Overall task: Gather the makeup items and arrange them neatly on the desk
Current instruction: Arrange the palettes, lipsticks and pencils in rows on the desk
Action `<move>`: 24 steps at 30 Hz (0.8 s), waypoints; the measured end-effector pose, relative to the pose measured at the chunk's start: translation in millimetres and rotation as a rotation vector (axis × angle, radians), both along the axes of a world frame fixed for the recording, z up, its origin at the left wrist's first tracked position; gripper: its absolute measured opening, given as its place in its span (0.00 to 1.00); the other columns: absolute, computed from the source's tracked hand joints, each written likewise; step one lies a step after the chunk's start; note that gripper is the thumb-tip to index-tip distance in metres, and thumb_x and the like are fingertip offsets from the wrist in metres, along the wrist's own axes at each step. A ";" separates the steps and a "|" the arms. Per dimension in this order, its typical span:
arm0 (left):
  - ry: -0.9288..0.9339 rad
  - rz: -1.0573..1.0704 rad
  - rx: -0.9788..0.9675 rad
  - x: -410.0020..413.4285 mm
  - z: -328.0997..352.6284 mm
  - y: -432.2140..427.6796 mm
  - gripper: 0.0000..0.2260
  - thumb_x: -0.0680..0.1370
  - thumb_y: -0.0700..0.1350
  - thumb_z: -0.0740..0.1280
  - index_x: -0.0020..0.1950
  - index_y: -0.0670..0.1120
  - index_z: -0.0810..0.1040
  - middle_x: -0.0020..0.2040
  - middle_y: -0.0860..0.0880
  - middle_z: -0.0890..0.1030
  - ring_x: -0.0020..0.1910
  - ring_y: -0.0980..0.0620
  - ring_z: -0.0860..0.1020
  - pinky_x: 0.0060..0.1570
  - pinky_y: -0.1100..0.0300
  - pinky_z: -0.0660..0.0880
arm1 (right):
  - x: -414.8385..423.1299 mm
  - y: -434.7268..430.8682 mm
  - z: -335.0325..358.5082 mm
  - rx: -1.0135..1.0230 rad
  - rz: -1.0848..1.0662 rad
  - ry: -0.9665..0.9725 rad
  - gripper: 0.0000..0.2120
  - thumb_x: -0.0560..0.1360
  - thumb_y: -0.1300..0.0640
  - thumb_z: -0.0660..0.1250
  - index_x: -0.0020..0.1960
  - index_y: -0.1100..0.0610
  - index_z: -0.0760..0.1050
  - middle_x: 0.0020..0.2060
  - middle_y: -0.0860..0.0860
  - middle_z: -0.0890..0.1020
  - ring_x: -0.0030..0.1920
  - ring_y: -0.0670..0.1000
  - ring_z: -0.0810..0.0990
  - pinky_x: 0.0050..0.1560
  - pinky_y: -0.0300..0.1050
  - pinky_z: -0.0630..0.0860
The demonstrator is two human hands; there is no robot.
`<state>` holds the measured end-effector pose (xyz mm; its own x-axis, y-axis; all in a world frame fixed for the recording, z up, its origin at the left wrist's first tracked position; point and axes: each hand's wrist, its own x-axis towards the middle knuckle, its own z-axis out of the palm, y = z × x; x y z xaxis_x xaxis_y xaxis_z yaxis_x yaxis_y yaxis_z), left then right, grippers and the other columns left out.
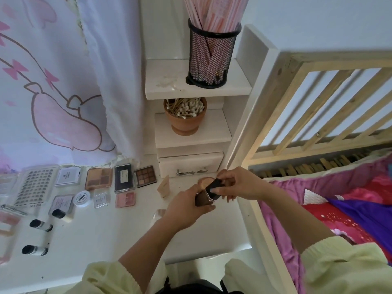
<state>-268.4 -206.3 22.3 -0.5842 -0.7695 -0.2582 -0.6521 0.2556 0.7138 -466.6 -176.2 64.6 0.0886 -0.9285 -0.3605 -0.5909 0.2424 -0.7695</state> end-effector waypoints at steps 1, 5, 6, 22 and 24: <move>-0.037 -0.008 -0.031 -1.7 0.1 0.6 0.19 0.74 0.58 0.70 0.60 0.52 0.71 0.46 0.55 0.77 0.42 0.55 0.75 0.43 0.64 0.70 | -0.9 1.7 -0.5 -0.005 0.007 0.029 0.12 0.73 0.50 0.73 0.51 0.58 0.81 0.36 0.52 0.85 0.35 0.50 0.84 0.40 0.42 0.82; -0.096 -0.006 -0.081 -7.1 -0.2 3.3 0.21 0.73 0.55 0.71 0.63 0.52 0.71 0.53 0.51 0.81 0.47 0.52 0.78 0.48 0.59 0.76 | -4.6 7.7 -1.8 -0.023 0.031 0.062 0.11 0.73 0.52 0.73 0.52 0.58 0.81 0.36 0.51 0.83 0.34 0.47 0.83 0.41 0.42 0.82; -0.108 -0.001 -0.093 -8.3 -0.8 2.9 0.21 0.73 0.55 0.71 0.63 0.52 0.71 0.52 0.51 0.81 0.48 0.52 0.78 0.49 0.58 0.76 | -4.6 8.9 -3.3 -0.024 0.028 0.051 0.11 0.73 0.53 0.73 0.52 0.57 0.80 0.37 0.51 0.82 0.34 0.46 0.82 0.41 0.41 0.81; 0.206 0.280 0.156 -11.8 -41.6 5.5 0.15 0.66 0.50 0.79 0.44 0.53 0.75 0.39 0.54 0.81 0.41 0.53 0.79 0.44 0.59 0.77 | -38.8 11.8 -1.8 -0.085 -0.353 -0.080 0.14 0.73 0.55 0.73 0.57 0.58 0.78 0.39 0.57 0.85 0.35 0.52 0.83 0.39 0.41 0.81; 0.255 0.333 0.196 -11.1 -49.6 9.0 0.15 0.64 0.47 0.80 0.44 0.53 0.77 0.41 0.54 0.82 0.43 0.53 0.80 0.46 0.59 0.75 | -39.2 22.2 -20.8 -0.043 -0.341 0.040 0.13 0.73 0.54 0.73 0.56 0.54 0.78 0.36 0.54 0.84 0.32 0.49 0.83 0.35 0.38 0.80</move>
